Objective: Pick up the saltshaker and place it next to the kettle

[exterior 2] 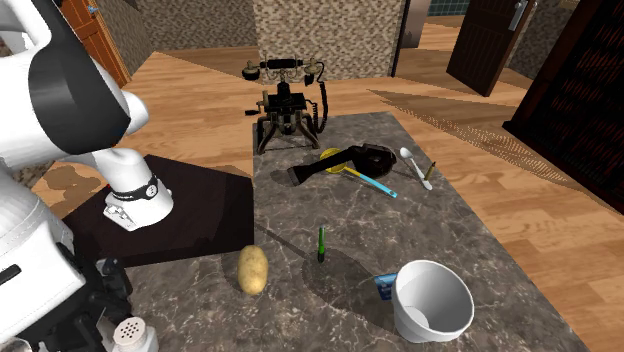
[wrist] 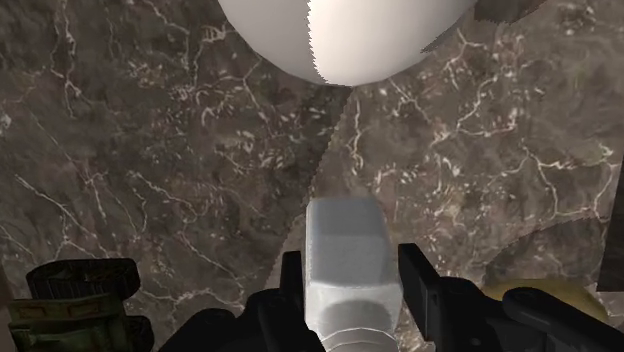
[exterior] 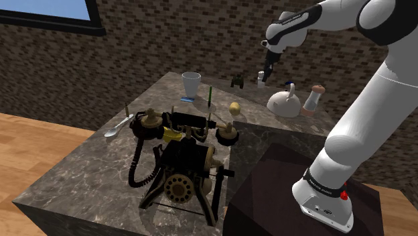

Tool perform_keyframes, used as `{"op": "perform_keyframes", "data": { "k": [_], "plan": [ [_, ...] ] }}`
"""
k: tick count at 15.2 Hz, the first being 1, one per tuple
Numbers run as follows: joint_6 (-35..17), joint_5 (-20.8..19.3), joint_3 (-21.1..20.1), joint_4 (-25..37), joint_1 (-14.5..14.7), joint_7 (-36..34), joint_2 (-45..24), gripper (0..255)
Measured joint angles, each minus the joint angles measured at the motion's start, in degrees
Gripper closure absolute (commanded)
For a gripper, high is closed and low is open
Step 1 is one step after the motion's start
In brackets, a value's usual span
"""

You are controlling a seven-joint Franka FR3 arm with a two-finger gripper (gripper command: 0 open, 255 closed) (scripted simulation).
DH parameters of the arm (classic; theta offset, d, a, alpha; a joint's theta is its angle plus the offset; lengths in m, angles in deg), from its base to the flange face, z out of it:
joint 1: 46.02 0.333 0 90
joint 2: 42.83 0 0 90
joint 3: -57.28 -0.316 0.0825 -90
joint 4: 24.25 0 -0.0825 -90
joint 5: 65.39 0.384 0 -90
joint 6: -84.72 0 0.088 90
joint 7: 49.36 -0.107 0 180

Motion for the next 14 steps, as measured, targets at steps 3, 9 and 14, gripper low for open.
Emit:
{"op": "perform_keyframes", "data": {
  "k": [3, 9, 14],
  "plan": [
    [-2.3, 0.6, 0.2, -1.5, -0.1, 0.6, -0.9, 255],
    [-6.7, 1.6, 0.1, -4.5, -0.1, 1.3, -2.5, 255],
    [-10.4, 3.2, 0.2, -6.2, -0.2, 2.5, -4.7, 255]
  ]
}}
